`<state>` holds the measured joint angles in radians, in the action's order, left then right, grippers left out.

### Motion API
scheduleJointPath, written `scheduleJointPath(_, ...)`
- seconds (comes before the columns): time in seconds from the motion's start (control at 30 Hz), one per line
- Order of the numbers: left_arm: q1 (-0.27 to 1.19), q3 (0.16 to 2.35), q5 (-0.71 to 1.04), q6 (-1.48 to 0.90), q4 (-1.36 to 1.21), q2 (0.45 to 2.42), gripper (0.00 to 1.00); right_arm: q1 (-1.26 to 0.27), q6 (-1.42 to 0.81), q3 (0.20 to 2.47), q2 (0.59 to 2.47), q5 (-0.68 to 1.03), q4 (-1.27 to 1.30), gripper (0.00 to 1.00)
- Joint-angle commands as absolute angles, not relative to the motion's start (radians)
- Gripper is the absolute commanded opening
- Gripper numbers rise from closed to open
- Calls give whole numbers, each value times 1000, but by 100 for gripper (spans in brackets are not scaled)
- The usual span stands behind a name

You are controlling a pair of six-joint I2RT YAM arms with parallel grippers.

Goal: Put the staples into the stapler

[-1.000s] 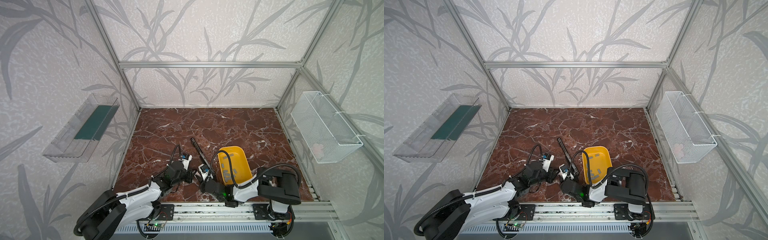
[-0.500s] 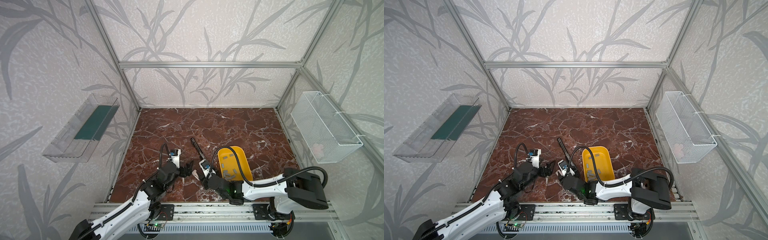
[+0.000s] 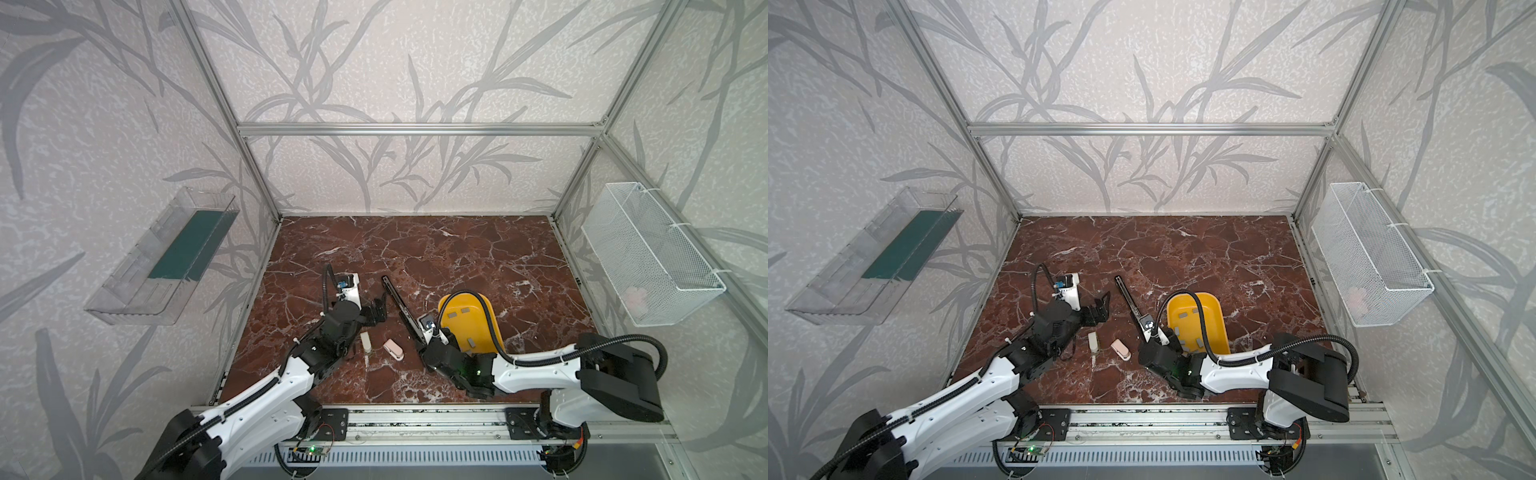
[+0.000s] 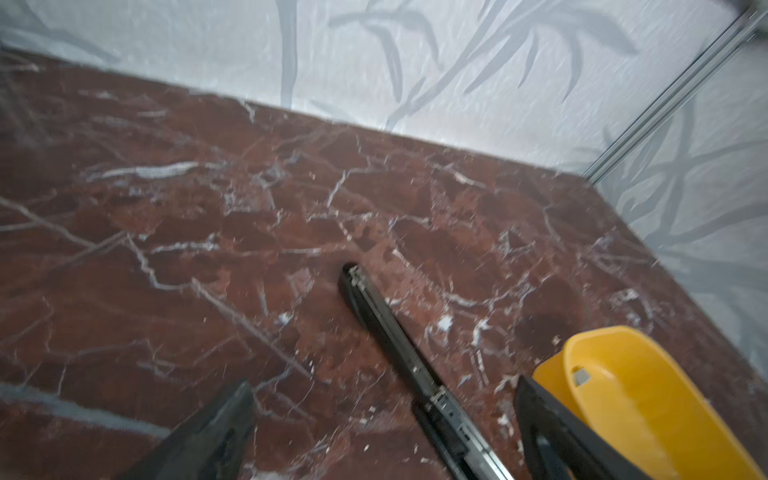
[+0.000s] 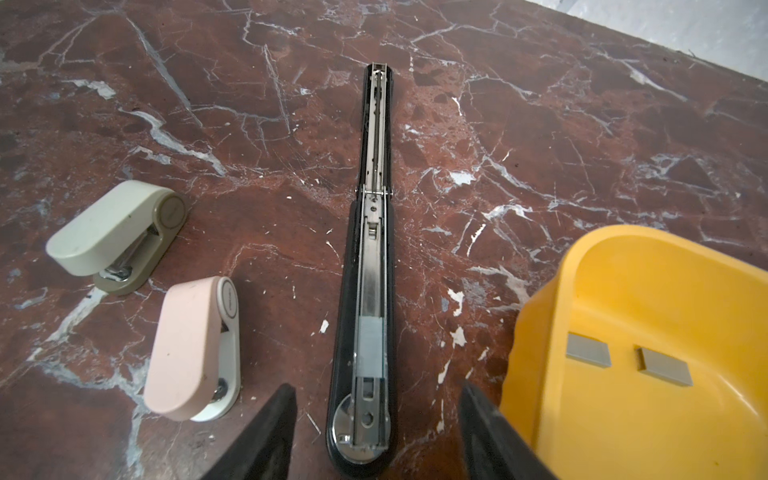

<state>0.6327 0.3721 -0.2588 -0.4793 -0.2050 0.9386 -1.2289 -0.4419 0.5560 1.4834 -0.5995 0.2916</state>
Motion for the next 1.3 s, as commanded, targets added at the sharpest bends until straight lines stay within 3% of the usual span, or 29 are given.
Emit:
scheduleJointPath(0.0, 623, 388, -250, -480, -245, 964, 97, -1192, -495, 503, 1456, -586, 246, 70)
scheduleJointPath(0.13, 618, 389, -231, -482, -272, 991, 97, -1181, -493, 490, 1450, -571, 261, 79)
scheduleJointPath(0.63, 614, 400, -195, -488, -283, 1024, 97, -1179, -416, 580, 1441, -546, 220, 79)
scheduleJointPath(0.9, 609, 400, -198, -499, -288, 1035, 97, -1182, -392, 619, 1471, -441, 234, 70)
scheduleJointPath(1.27, 578, 395, -169, -518, -284, 1034, 97, -1182, -479, 730, 1613, -497, 152, 68)
